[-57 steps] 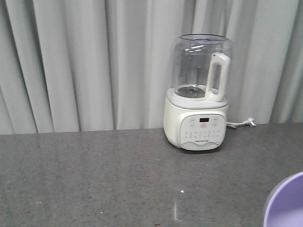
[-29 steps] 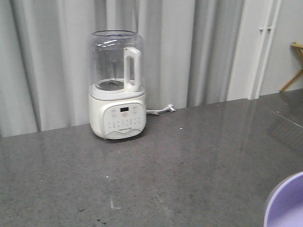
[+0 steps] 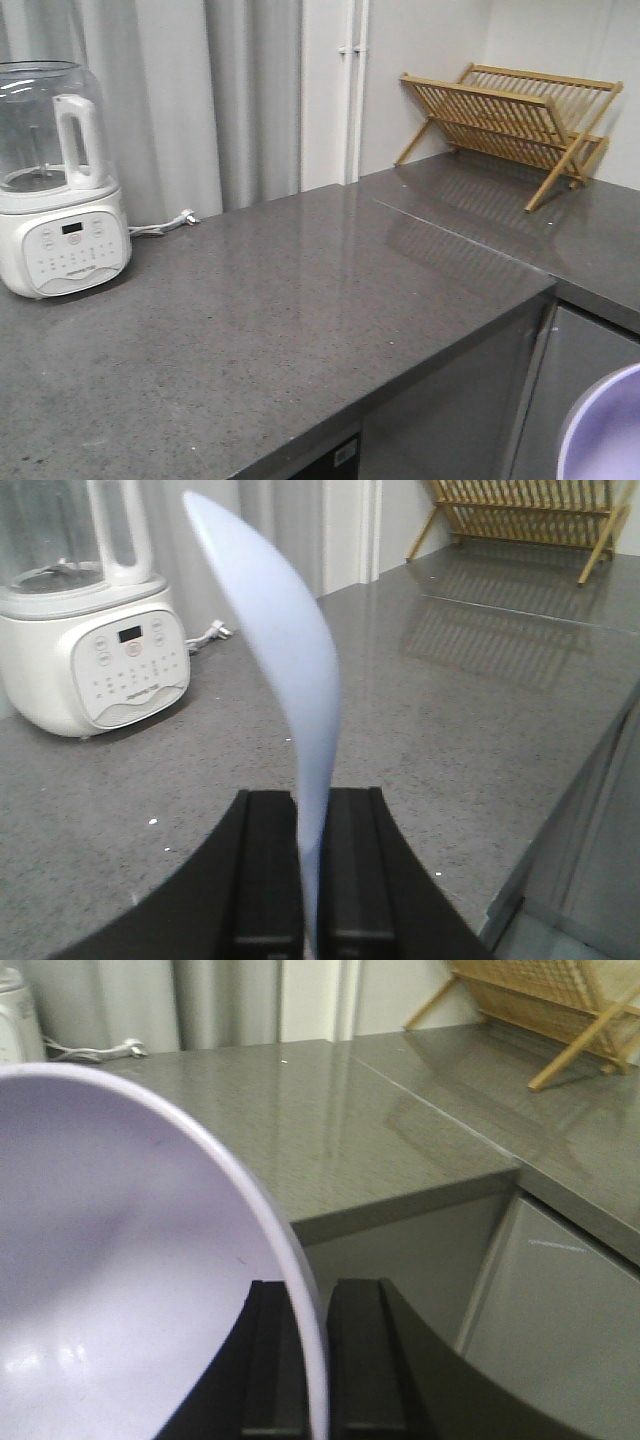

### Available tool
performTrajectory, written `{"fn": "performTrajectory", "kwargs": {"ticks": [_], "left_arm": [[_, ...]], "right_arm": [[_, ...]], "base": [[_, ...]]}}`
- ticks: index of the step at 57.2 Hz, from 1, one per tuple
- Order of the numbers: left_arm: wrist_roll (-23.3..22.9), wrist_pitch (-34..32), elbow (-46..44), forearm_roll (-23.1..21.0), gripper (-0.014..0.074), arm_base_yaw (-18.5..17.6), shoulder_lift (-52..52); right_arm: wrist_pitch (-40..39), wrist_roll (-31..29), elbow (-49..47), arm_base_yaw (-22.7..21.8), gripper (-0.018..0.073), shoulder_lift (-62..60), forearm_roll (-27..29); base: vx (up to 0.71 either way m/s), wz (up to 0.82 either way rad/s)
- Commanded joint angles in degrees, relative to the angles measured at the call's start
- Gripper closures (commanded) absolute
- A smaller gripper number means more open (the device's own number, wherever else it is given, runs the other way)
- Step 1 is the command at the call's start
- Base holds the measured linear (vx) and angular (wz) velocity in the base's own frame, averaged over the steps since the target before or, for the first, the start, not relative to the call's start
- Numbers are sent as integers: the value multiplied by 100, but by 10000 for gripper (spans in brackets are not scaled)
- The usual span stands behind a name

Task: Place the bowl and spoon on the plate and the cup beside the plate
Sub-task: 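Drive the base, holding spoon and bowl, to the counter with the plate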

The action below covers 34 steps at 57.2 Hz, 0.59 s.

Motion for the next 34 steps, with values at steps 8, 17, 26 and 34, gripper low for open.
{"fn": "performTrajectory", "kwargs": {"ticks": [8, 17, 26, 34], "left_arm": [[-34, -472, -168, -85, 603, -18, 22], [-34, -472, -168, -85, 603, -18, 22], [-34, -471, -168, -85, 603, -18, 17], [-34, -471, -168, -85, 603, -18, 17]], "right_arm": [[-474, -18, -158, 0, 568, 41, 83], [-474, -18, -158, 0, 568, 41, 83], [-474, -18, -158, 0, 568, 41, 83], [-474, -18, -158, 0, 568, 41, 83]], "base": [[-7, -43], [-4, -46], [1, -56], [7, -67]]}}
